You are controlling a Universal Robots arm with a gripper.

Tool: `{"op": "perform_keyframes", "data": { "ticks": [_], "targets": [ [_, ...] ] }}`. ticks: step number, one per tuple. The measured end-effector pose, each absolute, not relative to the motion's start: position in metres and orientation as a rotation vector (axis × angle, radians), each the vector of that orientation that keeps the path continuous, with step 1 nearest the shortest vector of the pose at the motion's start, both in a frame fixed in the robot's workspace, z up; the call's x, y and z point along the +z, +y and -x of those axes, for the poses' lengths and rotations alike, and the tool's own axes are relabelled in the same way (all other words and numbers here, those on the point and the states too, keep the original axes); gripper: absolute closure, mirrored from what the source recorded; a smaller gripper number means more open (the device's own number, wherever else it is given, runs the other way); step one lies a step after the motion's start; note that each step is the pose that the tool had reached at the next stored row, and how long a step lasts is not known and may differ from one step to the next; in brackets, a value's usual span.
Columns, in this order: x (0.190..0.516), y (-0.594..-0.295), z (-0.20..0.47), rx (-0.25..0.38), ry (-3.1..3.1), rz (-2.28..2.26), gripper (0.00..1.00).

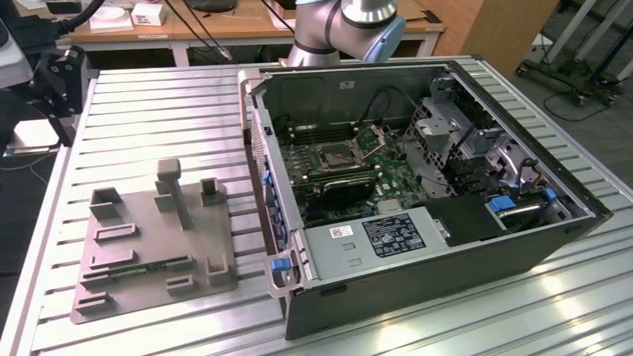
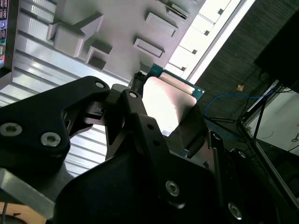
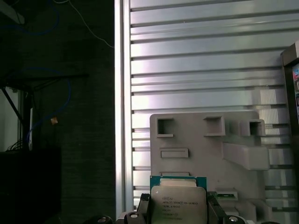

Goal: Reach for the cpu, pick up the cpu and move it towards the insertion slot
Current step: 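Pick up the cpu and move it towards the insertion slot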

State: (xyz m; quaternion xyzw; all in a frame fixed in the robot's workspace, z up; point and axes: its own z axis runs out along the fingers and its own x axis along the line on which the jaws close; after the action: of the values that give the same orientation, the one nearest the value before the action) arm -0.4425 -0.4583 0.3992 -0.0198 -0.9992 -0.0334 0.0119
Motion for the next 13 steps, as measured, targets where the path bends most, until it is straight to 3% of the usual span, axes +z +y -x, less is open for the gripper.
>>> {"op": "perform_keyframes", "data": {
  "ticks": [13],
  "targets": [
    [0.4066, -0.4583, 0.4425, -0.104, -3.115, 0.062, 0.46]
  ]
}}
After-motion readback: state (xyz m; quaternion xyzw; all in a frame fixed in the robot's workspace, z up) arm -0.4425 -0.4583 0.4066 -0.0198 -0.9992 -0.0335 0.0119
